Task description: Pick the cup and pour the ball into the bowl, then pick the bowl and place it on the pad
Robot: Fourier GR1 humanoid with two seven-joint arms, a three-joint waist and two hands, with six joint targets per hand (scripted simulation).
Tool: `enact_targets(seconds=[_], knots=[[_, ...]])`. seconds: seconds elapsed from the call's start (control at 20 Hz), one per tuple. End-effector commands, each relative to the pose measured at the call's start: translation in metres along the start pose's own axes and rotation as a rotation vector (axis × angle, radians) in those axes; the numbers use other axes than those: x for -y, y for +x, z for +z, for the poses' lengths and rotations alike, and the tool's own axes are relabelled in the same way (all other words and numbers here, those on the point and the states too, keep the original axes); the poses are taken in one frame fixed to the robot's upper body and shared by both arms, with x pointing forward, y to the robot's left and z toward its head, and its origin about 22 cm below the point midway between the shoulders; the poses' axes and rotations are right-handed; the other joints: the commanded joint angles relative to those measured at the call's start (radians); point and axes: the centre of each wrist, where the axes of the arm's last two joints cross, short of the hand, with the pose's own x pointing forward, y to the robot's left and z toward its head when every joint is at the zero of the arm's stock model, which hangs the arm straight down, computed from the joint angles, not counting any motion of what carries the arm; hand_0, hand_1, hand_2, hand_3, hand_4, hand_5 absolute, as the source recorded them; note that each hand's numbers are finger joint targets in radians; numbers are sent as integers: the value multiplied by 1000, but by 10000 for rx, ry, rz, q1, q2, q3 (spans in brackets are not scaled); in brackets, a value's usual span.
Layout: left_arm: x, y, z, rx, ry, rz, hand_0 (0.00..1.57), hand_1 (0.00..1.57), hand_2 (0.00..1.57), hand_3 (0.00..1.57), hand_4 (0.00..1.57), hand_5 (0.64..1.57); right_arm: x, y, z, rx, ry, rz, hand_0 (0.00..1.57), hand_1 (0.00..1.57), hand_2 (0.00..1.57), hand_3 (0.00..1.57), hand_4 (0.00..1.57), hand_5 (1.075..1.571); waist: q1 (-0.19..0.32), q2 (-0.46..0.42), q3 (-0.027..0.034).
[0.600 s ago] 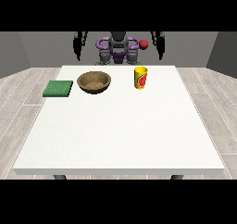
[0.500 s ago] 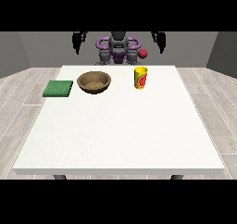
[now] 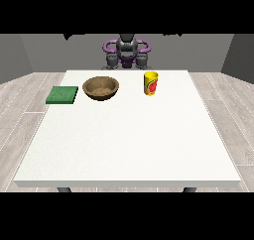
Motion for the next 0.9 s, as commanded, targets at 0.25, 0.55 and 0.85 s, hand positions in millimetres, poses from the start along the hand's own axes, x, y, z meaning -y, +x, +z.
enact_targets(seconds=[0.25, 0.55, 0.85], knots=[[-12, -6, -5, 1548, 259, 179, 0, 0, 0, 0, 0, 1542, 21, 3, 2, 1321, 7, -307, 0, 0, 0, 0, 0, 1570, -115, 1794, -13], [-6, -20, -22, 2296, 246, 329, 0, 0, 0, 0, 0, 1529, 19, -2, -15, 1870, 4, -208, 0, 0, 0, 0, 0, 1570, -119, 2618, -13], [2, -59, -31, 2888, 210, 105, 0, 0, 0, 0, 0, 1523, 16, -8, -30, 2375, -2, -193, 0, 0, 0, 0, 0, 1571, -157, 3223, -13]])
